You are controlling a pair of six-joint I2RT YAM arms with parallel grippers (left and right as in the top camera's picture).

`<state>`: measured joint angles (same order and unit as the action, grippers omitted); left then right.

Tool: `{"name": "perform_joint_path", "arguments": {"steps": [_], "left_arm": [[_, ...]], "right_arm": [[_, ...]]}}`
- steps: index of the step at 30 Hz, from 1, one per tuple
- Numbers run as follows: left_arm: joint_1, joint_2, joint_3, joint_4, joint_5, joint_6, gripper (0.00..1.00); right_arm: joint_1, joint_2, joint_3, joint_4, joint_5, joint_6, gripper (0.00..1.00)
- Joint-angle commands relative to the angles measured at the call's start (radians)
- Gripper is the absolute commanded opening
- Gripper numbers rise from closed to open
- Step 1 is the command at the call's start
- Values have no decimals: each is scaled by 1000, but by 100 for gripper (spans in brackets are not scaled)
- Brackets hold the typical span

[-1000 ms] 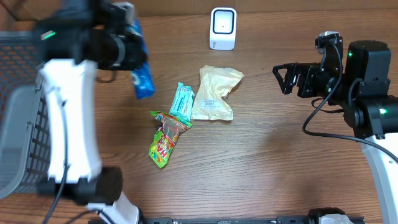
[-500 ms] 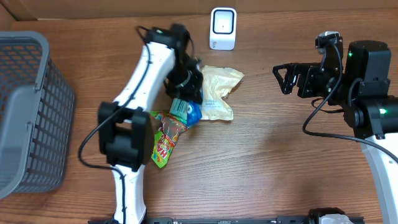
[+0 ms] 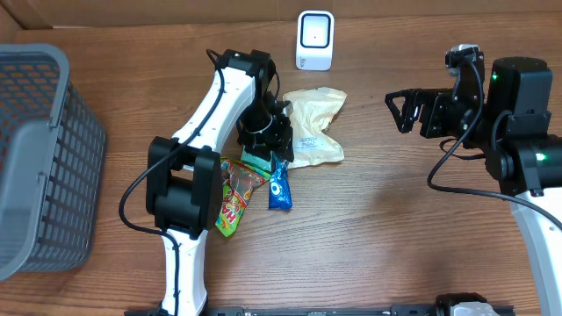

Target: Scan the item barcode

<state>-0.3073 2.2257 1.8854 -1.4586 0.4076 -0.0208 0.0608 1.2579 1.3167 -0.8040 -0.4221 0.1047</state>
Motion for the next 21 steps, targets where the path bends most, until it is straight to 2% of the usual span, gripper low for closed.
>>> {"name": "perform_joint_path", "arguments": {"steps": [1,11,14,19,21], "left_arm": [[2,-74,55,-19,1,41,50],[56,-382,223,3,-34,32,51],[104,-486,232,13,-98,5,58],[208,-601,232,-50,-259,-70,59],[266,-628,232,-97,-313,-103,59]], "right_arm": [[5,-1,26,6,-6,-1,100],[5,-1,26,6,-6,-1,100],[5,-1,26,6,-8,0,100],[5,-1,26,-13,-26,-1,100],[5,-1,26,31,-34,0,100]]}}
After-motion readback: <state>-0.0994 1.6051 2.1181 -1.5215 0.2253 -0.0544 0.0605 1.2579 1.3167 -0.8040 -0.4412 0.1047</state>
